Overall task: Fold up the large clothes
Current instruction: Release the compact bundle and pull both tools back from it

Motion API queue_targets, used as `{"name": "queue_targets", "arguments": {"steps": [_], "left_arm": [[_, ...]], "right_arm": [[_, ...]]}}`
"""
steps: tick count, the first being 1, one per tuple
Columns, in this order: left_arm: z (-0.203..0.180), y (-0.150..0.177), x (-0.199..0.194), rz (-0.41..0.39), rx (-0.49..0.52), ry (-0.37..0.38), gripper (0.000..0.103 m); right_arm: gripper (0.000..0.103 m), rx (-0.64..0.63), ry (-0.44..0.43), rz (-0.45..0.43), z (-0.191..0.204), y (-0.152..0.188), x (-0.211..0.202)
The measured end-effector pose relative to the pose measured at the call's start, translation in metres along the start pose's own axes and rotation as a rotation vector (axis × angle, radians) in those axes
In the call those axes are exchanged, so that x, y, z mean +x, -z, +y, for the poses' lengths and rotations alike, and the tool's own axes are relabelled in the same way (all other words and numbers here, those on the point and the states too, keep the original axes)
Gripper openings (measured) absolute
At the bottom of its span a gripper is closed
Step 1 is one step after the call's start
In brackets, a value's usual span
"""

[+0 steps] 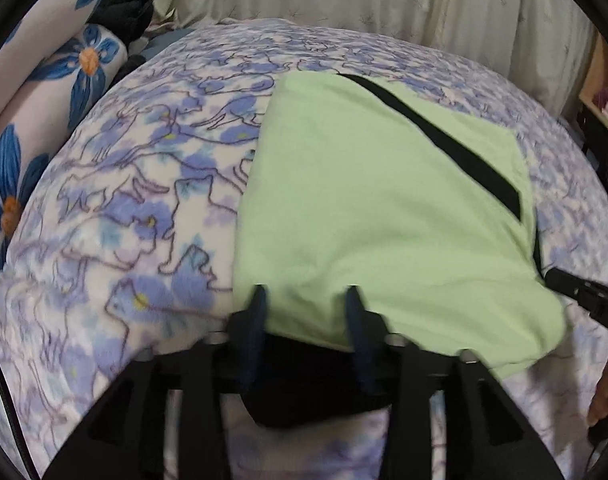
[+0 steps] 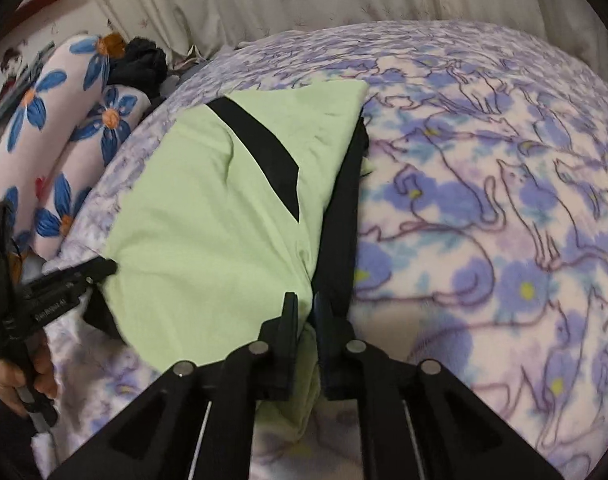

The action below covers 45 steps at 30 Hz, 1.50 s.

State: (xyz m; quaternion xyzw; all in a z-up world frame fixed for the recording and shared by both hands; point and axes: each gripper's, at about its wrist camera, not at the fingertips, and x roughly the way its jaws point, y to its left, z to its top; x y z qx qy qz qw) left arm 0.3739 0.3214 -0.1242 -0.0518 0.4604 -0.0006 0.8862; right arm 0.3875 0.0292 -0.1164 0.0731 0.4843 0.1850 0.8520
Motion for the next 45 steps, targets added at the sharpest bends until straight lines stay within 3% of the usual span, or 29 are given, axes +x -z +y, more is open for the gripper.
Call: {"name": "queue_targets", "arguments": {"steps": [1, 4, 7, 13, 15, 17, 22, 25, 29, 31, 38, 45], "left_arm": [[-0.003, 0.002, -0.008, -0.002, -0.007, -0.003, 0.058], [-0.016, 0.01, -0.035, -0.006, 0.004, -0.003, 0.059], [-0.029, 0.021, -0.067, -0.015, -0.001, 0.001, 0.072], [-0.059, 0.048, -0.134, -0.062, -0.015, 0.017, 0.082], [-0.071, 0.061, -0.155, -0.078, -0.021, 0.024, 0.087], [-0.084, 0.075, -0.172, -0.084, -0.027, 0.031, 0.093], [-0.116, 0.11, -0.201, -0.053, -0.023, 0.061, 0.093], [-0.134, 0.128, -0.213, -0.047, -0.023, 0.081, 0.099], [-0.157, 0.155, -0.231, -0.067, -0.023, 0.086, 0.102], [-0.165, 0.166, -0.235, -0.065, -0.03, 0.084, 0.102], [-0.194, 0.209, -0.253, -0.078, -0.022, 0.049, 0.102], [-0.22, 0.24, -0.268, -0.096, 0.017, 0.039, 0.102]], "right_arm": [[0.008, 0.007, -0.006, 0.004, 0.0, 0.0, -0.005], [0.008, 0.001, -0.006, -0.003, 0.0, 0.009, -0.034], [0.008, 0.01, -0.008, -0.005, -0.001, 0.019, -0.062], [0.009, 0.022, -0.011, -0.008, -0.006, 0.049, -0.126], [0.013, 0.022, -0.008, -0.009, -0.007, 0.064, -0.149], [0.028, 0.019, -0.005, -0.019, -0.009, 0.076, -0.167], [0.033, 0.0, 0.014, -0.048, -0.009, 0.106, -0.205], [0.034, -0.001, 0.022, -0.063, -0.01, 0.123, -0.224], [0.053, 0.012, 0.04, -0.099, -0.012, 0.146, -0.246], [0.056, 0.021, 0.046, -0.116, -0.015, 0.155, -0.255], [0.064, 0.052, 0.08, -0.151, -0.021, 0.197, -0.279], [0.064, 0.056, 0.103, -0.155, -0.021, 0.229, -0.293]]}}
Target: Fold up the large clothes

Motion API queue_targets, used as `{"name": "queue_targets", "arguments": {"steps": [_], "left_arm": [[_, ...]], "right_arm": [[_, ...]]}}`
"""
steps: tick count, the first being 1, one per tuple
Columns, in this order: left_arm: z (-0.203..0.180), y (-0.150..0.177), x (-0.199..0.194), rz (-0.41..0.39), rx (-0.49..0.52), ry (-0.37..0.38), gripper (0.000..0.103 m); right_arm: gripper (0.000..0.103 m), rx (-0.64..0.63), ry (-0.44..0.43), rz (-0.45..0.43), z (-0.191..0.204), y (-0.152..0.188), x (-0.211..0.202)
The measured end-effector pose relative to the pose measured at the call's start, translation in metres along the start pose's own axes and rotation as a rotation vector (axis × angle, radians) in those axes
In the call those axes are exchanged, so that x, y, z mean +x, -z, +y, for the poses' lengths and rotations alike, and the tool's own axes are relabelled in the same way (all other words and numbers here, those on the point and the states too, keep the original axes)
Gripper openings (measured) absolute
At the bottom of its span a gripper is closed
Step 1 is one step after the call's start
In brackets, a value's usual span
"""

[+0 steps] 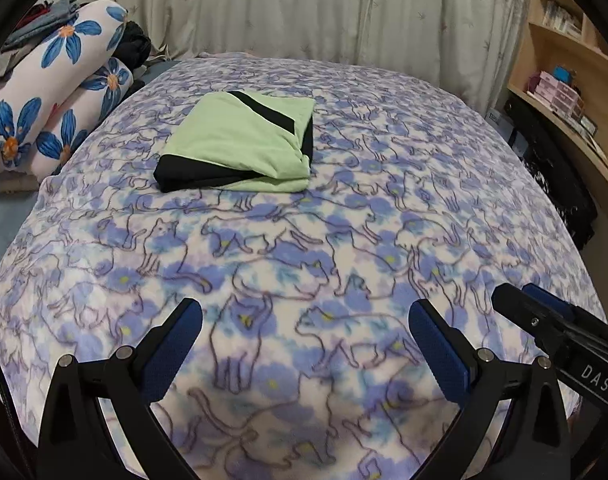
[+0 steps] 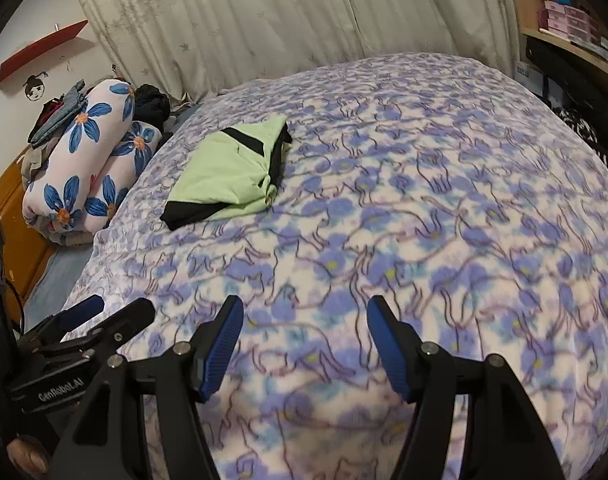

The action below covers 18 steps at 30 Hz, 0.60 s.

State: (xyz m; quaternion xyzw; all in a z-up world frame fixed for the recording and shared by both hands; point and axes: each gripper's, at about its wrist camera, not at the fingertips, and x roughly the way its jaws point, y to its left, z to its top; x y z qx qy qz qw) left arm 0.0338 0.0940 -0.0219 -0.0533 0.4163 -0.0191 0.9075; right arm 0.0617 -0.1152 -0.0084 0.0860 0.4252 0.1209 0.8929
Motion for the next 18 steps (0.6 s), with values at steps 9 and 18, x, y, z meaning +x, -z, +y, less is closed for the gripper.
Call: {"name": "queue_targets", "arguments": {"steps": [9, 18], "left_arm": [[-0.007, 0.032, -0.015, 0.032, -0.03, -0.024, 0.102], [-0.008, 0.047, -0.034, 0.022, -0.044, -0.042, 0.102]], "right_arm": [[0.064, 0.013, 0.018, 0.01, 0.0, 0.027, -0.018], [0.064, 0.007, 0.016, 0.032, 0.003, 0.048, -0.028]]}}
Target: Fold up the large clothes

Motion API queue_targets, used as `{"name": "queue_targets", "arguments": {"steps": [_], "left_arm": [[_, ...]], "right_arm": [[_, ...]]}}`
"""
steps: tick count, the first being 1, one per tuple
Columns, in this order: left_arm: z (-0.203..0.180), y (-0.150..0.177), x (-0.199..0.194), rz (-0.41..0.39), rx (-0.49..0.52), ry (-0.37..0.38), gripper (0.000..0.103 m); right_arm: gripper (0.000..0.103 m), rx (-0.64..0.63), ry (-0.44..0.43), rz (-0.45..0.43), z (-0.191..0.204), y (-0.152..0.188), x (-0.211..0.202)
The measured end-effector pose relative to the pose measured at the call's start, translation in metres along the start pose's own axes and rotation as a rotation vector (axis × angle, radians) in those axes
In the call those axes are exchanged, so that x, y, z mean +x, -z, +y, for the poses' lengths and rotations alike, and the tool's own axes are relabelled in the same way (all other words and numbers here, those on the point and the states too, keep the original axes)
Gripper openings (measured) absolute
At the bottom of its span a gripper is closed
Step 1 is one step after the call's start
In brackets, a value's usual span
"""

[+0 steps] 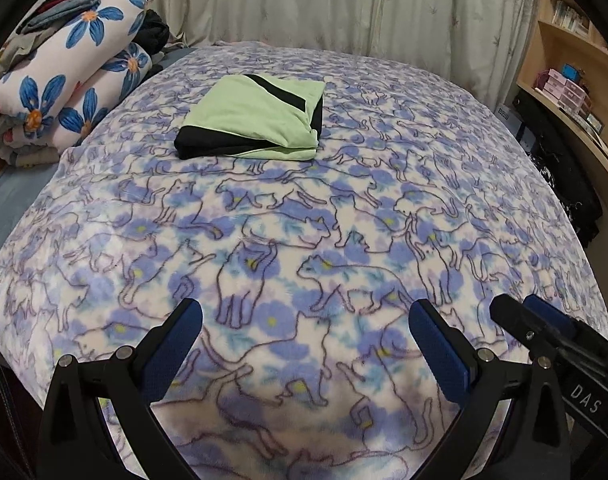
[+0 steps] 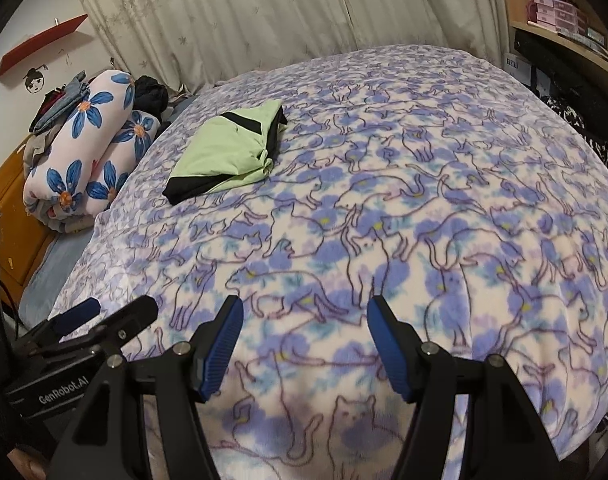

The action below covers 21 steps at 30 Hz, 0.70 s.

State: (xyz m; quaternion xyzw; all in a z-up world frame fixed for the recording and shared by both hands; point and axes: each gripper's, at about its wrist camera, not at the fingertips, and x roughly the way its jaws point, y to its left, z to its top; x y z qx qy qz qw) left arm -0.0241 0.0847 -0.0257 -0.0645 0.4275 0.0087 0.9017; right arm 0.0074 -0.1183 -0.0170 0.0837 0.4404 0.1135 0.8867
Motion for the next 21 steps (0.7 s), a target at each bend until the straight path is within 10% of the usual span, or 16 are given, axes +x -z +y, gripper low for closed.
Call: {"name": "queue_targets", "arguments": {"steps": [21], "left_arm": [[-0.017, 0.002, -0.026, -0.055, 0.033, -0.017, 0.102]], "right_arm": [[0.064, 0.015, 0.007, -0.042, 0.001, 0.007, -0.024]]}}
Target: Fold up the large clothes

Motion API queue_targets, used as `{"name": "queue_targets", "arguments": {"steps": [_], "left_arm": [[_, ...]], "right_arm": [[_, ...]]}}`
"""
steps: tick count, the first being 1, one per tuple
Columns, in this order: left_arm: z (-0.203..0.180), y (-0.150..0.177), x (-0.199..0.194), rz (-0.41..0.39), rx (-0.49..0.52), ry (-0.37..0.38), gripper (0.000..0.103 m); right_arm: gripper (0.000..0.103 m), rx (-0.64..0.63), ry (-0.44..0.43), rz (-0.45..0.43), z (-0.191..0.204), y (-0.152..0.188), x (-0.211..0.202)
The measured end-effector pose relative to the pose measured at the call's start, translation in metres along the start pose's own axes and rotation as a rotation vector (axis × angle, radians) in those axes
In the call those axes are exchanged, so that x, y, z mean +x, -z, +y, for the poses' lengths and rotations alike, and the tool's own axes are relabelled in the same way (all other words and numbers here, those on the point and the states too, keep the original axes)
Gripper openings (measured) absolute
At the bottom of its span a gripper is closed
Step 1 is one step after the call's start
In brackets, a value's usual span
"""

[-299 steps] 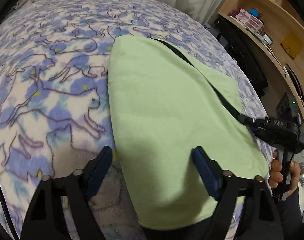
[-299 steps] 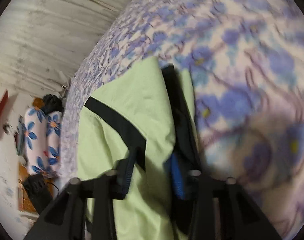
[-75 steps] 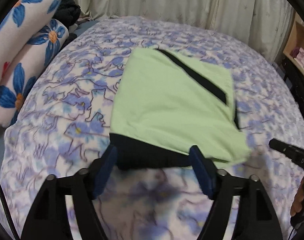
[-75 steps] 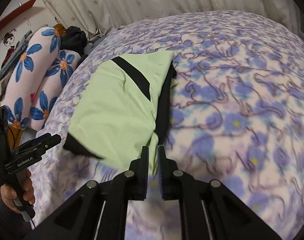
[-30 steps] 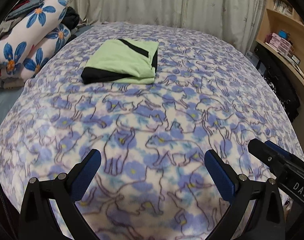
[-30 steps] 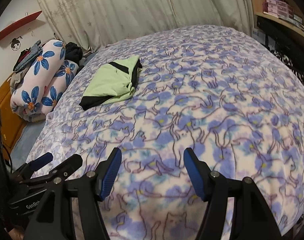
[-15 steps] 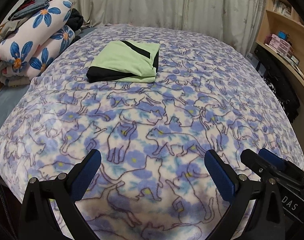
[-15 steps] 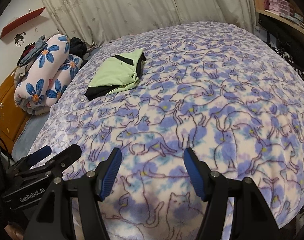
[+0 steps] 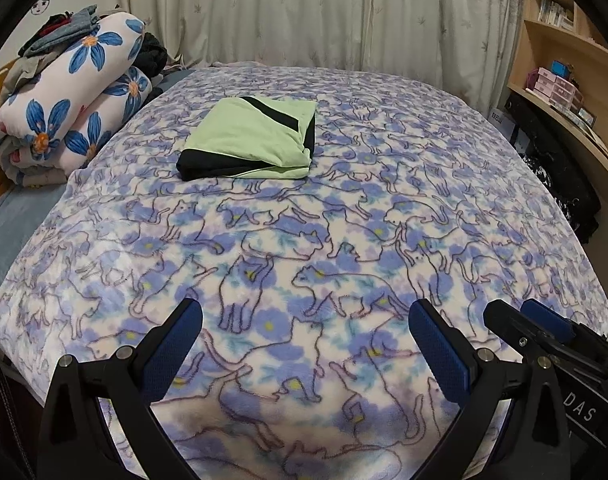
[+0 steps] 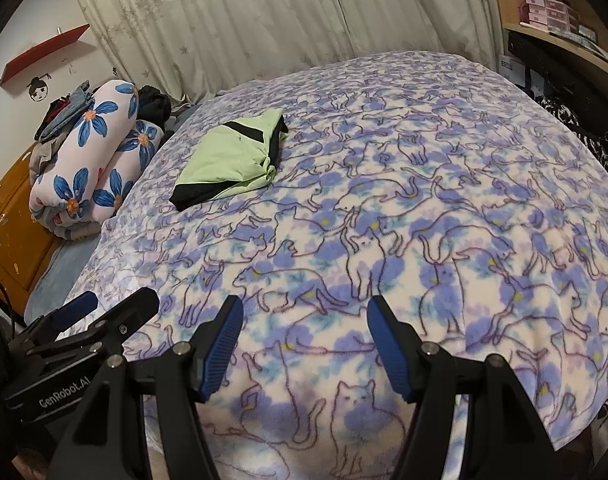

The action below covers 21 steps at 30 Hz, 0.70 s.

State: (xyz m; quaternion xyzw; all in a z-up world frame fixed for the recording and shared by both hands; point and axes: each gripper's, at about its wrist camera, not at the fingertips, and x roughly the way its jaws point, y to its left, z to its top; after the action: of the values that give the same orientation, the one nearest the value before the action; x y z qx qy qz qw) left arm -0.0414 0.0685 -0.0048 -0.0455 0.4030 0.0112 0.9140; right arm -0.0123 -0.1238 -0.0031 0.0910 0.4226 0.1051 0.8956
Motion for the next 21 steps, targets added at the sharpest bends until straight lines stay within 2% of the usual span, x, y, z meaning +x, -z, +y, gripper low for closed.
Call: {"name": "queue_targets", "arguments": {"steps": [21], "left_arm": [[-0.0051, 0.0016, -0.0027, -0.003, 0.011, -0.011, 0.101]], "right_arm": [[0.064, 0.002, 0.022, -0.013, -0.0044, 0.0006, -0.0057]]}}
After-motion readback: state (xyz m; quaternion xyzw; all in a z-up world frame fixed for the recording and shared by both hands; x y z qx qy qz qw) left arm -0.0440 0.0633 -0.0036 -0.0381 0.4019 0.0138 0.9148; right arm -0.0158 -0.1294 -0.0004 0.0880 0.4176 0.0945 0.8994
